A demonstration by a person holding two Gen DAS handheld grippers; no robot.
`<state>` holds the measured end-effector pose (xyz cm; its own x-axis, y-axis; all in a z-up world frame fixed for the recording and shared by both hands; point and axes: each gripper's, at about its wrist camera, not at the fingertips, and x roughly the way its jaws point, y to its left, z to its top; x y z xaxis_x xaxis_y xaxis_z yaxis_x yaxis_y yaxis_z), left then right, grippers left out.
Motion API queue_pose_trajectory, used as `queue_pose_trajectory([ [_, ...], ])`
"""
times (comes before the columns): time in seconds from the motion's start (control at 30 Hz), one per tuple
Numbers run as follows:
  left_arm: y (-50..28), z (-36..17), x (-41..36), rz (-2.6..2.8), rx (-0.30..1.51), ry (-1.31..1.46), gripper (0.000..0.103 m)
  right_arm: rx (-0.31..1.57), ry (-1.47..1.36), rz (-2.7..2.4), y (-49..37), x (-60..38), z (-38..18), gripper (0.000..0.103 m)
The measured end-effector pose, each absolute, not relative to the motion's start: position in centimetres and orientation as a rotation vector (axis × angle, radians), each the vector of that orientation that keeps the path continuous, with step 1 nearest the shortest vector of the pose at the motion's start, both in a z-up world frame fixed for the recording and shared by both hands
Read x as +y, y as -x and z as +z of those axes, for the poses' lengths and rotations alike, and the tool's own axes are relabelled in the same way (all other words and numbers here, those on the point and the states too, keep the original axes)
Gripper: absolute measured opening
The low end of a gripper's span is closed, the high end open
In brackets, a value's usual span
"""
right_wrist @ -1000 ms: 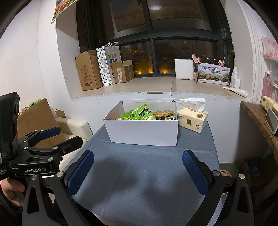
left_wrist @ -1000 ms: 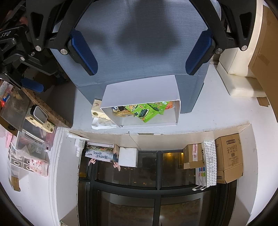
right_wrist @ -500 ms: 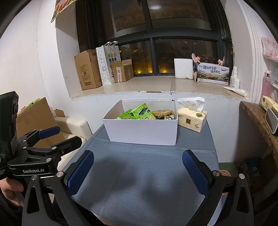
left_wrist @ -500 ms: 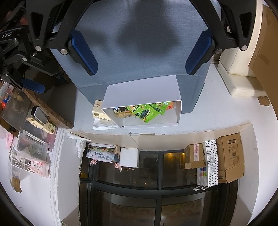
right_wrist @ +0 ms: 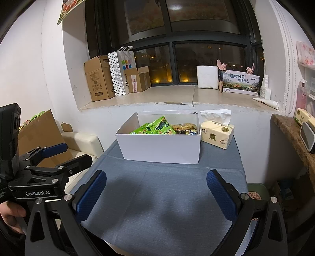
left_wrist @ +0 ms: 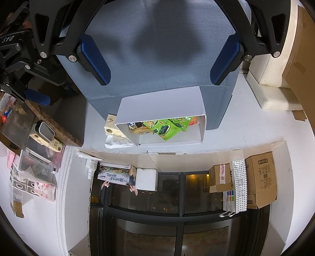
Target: Organize snacks
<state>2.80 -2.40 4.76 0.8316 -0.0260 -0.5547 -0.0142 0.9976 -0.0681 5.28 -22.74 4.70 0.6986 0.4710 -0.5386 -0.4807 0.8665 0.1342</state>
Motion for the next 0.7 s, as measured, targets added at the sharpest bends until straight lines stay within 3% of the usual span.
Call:
queue_pose_trajectory([
  [0.7,-2.72,4.71,-2.63,-0.005,0.590,0.064,0.103,0.596,0.019,0.531,-5.25,-22.63,4.46,0.103],
])
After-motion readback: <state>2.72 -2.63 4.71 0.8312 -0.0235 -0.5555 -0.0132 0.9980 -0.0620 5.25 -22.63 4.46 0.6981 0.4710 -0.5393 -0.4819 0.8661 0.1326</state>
